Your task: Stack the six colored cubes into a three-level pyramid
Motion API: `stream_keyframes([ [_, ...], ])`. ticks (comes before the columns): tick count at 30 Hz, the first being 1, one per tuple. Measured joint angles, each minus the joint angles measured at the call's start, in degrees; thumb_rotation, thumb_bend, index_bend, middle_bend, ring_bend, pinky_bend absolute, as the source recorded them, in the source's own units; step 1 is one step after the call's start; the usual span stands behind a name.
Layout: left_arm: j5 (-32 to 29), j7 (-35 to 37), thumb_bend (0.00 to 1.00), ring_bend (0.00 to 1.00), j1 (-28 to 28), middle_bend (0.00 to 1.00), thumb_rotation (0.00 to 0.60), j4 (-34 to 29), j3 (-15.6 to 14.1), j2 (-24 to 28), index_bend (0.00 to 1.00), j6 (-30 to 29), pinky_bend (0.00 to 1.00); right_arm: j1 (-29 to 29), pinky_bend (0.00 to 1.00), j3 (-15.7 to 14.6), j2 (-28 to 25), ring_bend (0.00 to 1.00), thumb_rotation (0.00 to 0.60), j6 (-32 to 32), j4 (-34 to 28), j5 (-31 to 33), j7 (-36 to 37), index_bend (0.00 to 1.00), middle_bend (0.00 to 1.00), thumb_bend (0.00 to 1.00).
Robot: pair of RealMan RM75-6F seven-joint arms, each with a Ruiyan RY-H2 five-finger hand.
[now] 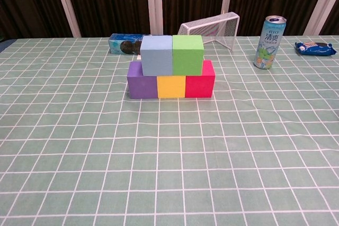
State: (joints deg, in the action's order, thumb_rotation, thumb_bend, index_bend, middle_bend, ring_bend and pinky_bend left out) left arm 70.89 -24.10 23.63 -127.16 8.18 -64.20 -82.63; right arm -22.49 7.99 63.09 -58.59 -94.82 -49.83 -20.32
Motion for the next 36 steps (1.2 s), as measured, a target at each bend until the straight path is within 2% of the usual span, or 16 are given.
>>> stream_keyframes([
  [5,-0.4,0.3,0.15,0.0,0.0,0.0,0.6,-0.1,0.4,0.4,0.0,0.3,0.07,-2.0,0.0,2.3,-4.3,0.3,0.6,-1.9,-7.9,3.7,-4.9,0.16,0.41,0.31],
  [11,-1.1,0.8,0.15,0.0,-0.1,0.0,0.6,-0.2,1.0,1.3,0.0,0.8,0.07,-8.3,0.0,6.4,-9.2,0.3,0.6,-4.6,-17.8,13.3,-14.4,0.16,0.41,0.31],
  [15,-1.7,1.5,0.15,0.0,-0.2,0.0,0.6,-0.1,1.7,2.1,0.0,0.9,0.07,-15.8,0.0,9.3,-10.8,0.3,0.6,-7.3,-22.7,21.6,-24.0,0.16,0.41,0.31],
  [20,-2.1,2.8,0.15,0.0,-0.4,0.0,0.6,-0.4,2.2,3.1,0.0,1.1,0.07,-26.6,0.0,12.6,-9.9,0.3,0.6,-11.5,-26.2,32.4,-33.8,0.16,0.41,0.31],
  [26,-2.3,4.7,0.15,0.0,-0.8,0.0,0.6,-0.5,2.6,4.6,0.0,1.7,0.07,-39.9,0.0,16.3,-4.3,0.3,0.6,-16.9,-26.0,46.0,-43.4,0.16,0.41,0.31],
  [31,-2.4,5.9,0.15,0.0,-1.0,0.0,0.6,-0.5,2.8,5.5,0.0,2.2,0.05,-50.0,0.0,19.0,3.3,0.3,0.6,-22.0,-20.9,56.4,-50.3,0.16,0.41,0.31],
  [36,-2.4,7.3,0.15,0.0,-1.2,0.0,0.6,-0.5,2.7,6.2,0.0,3.0,0.05,-55.9,0.0,22.8,8.9,0.3,0.6,-25.4,-14.5,65.4,-53.5,0.16,0.41,0.31],
])
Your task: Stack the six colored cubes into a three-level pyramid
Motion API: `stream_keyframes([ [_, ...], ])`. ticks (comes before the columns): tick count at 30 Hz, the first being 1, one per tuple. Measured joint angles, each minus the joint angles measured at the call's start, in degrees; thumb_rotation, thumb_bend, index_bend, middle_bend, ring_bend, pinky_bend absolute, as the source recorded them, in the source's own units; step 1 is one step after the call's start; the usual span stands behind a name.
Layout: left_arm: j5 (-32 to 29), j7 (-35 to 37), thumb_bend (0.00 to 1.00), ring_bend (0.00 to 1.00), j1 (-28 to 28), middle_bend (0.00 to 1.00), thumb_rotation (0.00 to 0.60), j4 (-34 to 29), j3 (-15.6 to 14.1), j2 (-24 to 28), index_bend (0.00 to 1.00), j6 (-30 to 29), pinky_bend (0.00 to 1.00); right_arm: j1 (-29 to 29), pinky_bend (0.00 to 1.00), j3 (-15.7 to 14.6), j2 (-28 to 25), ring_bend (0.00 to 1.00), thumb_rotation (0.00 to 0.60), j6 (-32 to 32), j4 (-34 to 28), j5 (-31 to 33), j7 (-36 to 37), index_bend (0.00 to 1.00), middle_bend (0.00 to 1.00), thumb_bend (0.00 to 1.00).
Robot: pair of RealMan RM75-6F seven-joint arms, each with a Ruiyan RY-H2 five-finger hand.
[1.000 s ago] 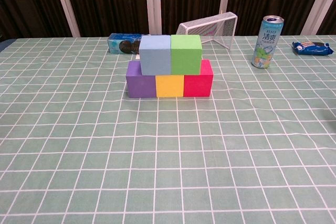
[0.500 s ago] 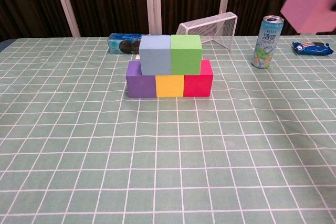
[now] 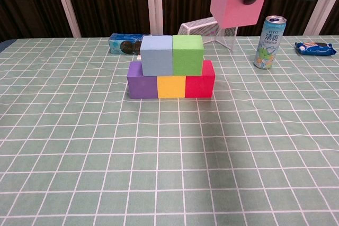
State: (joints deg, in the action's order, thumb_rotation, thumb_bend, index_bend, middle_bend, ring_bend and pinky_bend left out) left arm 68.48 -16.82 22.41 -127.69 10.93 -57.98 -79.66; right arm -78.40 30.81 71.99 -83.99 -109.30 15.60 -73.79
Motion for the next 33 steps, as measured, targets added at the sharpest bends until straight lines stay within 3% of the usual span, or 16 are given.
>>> stream_keyframes([
  [6,-0.1,1.4,0.15,0.0,-0.2,0.0,0.6,0.2,0.0,0.7,0.0,0.7,0.05,-4.4,0.0,5.4,6.4,0.3,0.6,-2.5,7.4,6.0,0.7,0.16,0.41,0.31],
  [12,-0.4,2.1,0.15,0.0,-0.3,0.0,0.6,0.6,0.3,1.0,0.0,1.0,0.05,-4.5,0.0,10.9,9.9,0.3,0.6,-2.9,11.4,9.7,6.4,0.16,0.42,0.31],
  [15,-0.4,2.0,0.15,0.0,-0.3,0.0,0.6,0.7,0.3,1.0,0.0,0.9,0.05,-3.6,0.0,12.1,10.9,0.3,0.6,-2.4,12.2,9.8,8.9,0.16,0.42,0.31],
  [23,-0.3,1.1,0.15,0.0,-0.2,0.0,0.6,0.7,0.3,0.4,0.0,0.9,0.05,-2.1,0.0,12.1,11.5,0.3,0.6,-1.0,12.5,6.4,10.5,0.16,0.41,0.31],
  [33,-0.8,0.1,0.15,0.0,0.2,0.0,0.6,0.8,0.2,-0.4,0.0,1.2,0.05,-1.6,0.0,7.8,12.5,0.3,0.6,1.4,12.8,-0.3,9.2,0.16,0.42,0.31],
])
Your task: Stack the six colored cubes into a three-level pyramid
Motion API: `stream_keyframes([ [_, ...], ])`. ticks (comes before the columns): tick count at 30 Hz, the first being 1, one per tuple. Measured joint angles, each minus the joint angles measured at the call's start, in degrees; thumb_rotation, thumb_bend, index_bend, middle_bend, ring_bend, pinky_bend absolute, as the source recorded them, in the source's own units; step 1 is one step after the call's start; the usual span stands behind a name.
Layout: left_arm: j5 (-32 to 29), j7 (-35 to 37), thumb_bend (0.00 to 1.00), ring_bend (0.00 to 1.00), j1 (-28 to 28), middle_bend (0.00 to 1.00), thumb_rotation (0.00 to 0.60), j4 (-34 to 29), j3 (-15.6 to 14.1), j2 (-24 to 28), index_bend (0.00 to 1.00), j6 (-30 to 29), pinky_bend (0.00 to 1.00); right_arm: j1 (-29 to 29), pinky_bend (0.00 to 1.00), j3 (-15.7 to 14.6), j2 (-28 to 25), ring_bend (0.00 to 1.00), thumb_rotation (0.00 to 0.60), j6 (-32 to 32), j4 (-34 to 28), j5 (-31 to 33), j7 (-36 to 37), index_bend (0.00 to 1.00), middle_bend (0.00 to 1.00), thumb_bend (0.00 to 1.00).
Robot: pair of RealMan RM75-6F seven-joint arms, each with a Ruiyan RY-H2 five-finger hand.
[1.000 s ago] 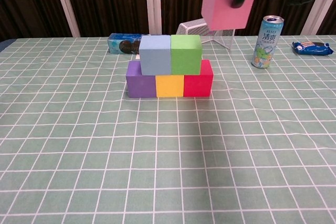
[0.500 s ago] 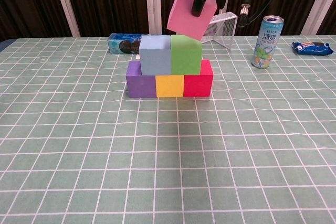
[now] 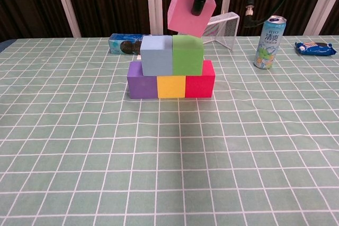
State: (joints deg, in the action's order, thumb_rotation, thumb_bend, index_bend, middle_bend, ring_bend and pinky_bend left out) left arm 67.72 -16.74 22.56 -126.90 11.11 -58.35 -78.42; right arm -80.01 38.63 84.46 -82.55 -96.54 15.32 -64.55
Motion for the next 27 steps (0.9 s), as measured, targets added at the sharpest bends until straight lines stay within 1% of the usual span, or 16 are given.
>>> stream_keyframes([
  [4,-0.4,-0.2,0.15,0.0,0.1,0.0,0.6,0.1,0.0,-0.2,0.0,0.2,0.05,-0.7,0.0,-1.7,1.2,0.3,0.6,0.2,1.8,-1.4,-1.6,0.16,0.42,0.31],
  [11,-1.1,0.1,0.15,0.0,0.2,0.0,0.6,0.1,0.5,0.0,0.0,0.1,0.05,-4.1,0.01,-1.8,3.4,0.3,0.6,-1.6,6.4,0.4,-7.3,0.16,0.42,0.31],
  [14,-1.4,0.5,0.15,0.0,0.3,0.0,0.6,0.2,0.6,0.1,0.0,0.4,0.05,-6.1,0.02,-1.1,4.3,0.3,0.6,-3.3,7.8,1.7,-10.3,0.16,0.42,0.31],
  [18,-1.7,1.0,0.15,0.0,0.4,0.0,0.6,0.3,0.7,0.4,0.0,0.9,0.05,-8.9,0.03,0.8,5.6,0.3,0.6,-6.0,9.6,3.5,-13.8,0.16,0.42,0.31],
  [21,-1.7,1.5,0.15,0.0,0.4,0.0,0.6,0.4,0.7,0.6,0.0,1.2,0.05,-10.1,0.04,2.1,6.8,0.3,0.6,-7.0,10.6,4.3,-15.0,0.16,0.42,0.31],
  [27,-1.7,2.2,0.15,0.0,0.3,0.0,0.6,0.2,0.8,1.1,0.0,1.4,0.05,-11.4,0.05,2.8,9.1,0.3,0.6,-8.6,12.7,5.2,-17.1,0.16,0.42,0.31],
])
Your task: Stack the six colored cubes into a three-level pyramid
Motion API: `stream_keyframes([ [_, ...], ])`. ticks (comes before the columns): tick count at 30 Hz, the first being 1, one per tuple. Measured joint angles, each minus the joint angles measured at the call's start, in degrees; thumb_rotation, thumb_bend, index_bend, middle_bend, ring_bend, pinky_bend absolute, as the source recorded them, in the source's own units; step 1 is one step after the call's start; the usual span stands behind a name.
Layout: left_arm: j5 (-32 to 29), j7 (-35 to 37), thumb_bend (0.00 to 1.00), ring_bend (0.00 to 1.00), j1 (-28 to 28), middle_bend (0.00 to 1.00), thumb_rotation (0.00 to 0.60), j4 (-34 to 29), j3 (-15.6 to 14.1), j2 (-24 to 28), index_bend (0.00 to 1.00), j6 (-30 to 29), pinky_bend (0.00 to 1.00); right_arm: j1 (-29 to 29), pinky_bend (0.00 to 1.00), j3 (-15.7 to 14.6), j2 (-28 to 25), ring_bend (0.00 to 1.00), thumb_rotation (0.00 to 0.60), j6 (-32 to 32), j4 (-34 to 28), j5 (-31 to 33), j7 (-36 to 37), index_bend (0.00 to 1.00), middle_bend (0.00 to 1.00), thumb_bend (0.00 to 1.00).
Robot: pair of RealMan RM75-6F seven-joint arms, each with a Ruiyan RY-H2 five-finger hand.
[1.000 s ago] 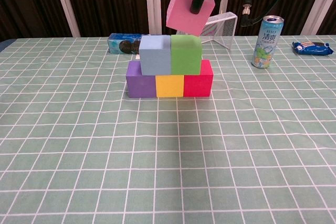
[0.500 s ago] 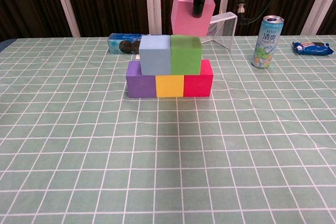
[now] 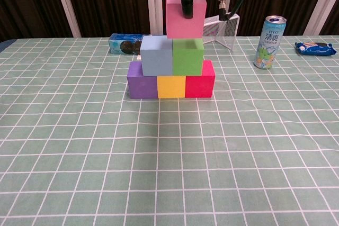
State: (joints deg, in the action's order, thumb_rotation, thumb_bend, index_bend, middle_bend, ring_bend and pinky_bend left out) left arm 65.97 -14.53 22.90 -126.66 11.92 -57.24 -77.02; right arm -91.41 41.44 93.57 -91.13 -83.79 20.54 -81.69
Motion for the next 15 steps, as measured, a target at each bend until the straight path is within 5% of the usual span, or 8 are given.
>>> stream_keyframes([
  [15,0.2,1.1,0.15,0.0,-0.1,0.0,0.6,0.0,0.0,0.6,0.0,0.5,0.05,-1.2,0.1,5.6,3.8,0.3,0.6,-0.5,6.4,1.2,-1.5,0.16,0.42,0.31],
])
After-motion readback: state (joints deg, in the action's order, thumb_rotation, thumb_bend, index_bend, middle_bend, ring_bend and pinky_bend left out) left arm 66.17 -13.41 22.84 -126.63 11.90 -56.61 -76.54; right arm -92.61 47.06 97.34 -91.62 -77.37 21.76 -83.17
